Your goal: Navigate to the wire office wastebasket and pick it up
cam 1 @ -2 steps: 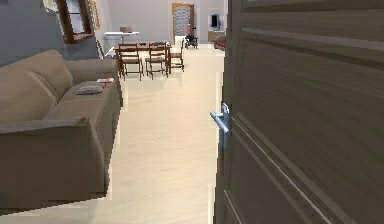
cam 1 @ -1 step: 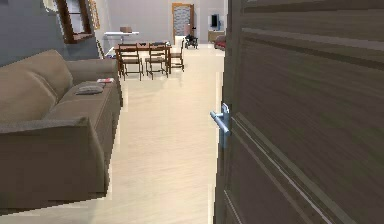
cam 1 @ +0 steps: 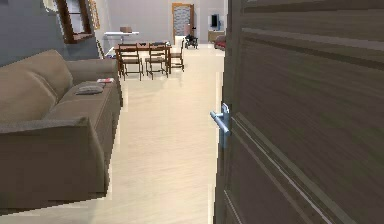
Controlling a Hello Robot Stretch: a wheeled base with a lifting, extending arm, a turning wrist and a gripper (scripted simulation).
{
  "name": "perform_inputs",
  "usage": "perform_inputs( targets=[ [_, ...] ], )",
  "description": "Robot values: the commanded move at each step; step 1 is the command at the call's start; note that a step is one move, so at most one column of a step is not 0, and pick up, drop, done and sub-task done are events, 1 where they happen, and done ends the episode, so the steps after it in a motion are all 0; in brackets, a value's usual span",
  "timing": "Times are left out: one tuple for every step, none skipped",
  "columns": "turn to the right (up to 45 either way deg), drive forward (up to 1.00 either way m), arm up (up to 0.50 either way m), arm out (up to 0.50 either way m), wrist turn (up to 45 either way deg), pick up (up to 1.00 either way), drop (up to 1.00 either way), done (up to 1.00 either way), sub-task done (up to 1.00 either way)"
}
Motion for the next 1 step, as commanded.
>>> perform_inputs(
  targets=[
    [0.0,0.0,0.0,0.0,0.0,0.0,0.0,1.0,0.0]
  ],
)
